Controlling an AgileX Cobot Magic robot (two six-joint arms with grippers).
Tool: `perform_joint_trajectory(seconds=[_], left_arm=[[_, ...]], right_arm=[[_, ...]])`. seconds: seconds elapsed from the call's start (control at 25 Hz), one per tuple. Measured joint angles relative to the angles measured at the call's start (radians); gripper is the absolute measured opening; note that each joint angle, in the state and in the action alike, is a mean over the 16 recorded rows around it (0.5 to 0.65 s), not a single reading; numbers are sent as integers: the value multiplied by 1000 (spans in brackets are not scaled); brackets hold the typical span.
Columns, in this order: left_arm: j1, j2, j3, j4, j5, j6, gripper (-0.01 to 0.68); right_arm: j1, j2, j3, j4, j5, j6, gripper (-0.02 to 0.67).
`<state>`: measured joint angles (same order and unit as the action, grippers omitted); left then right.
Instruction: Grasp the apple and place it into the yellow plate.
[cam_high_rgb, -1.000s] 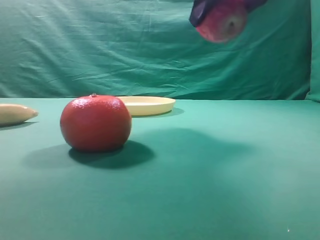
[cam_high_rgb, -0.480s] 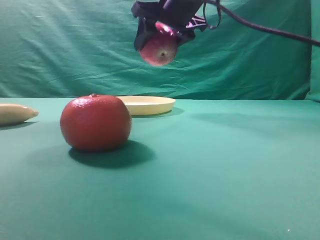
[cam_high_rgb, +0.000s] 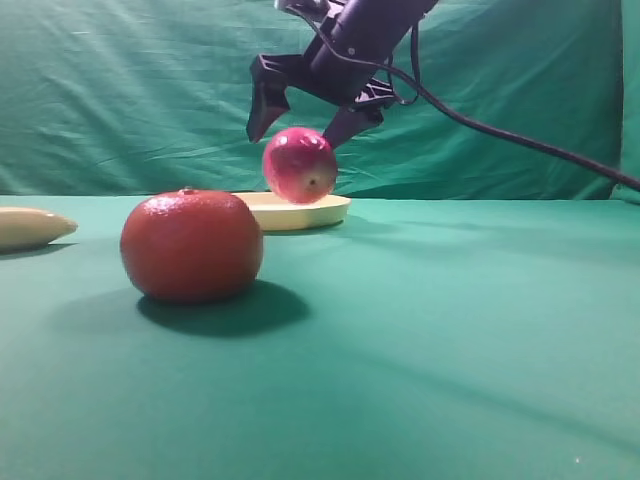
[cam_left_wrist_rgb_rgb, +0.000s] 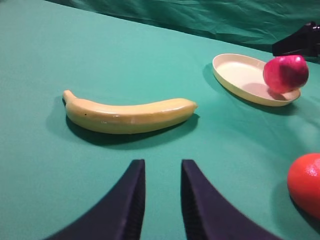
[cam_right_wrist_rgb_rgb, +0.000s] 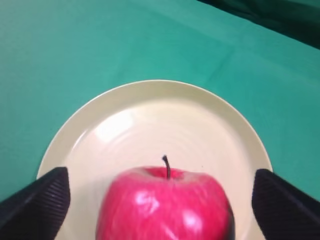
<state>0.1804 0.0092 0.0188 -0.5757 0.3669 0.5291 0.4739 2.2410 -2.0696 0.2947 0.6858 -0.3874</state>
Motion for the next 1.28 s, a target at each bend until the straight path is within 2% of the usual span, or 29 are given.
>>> perform_joint_trajectory(seconds=[0.32, 0.48, 0.6, 0.84, 1.0, 1.28], left_arm=[[0, 0, 0, 0, 0, 0, 157], [0, 0, 0, 0, 0, 0, 157], [0, 0, 0, 0, 0, 0, 157], [0, 0, 0, 0, 0, 0, 157], [0, 0, 0, 0, 0, 0, 157], [0, 0, 0, 0, 0, 0, 157]], right_arm=[[0, -175, -41, -133, 227, 45, 134], [0, -291, -36, -178, 350, 98, 30], [0, -384, -9, -196, 425, 147, 3], [0, -599, 143, -212, 476, 238, 0], [0, -765, 330, -211, 411, 269, 0], [0, -1066, 753, -202, 191, 296, 0]])
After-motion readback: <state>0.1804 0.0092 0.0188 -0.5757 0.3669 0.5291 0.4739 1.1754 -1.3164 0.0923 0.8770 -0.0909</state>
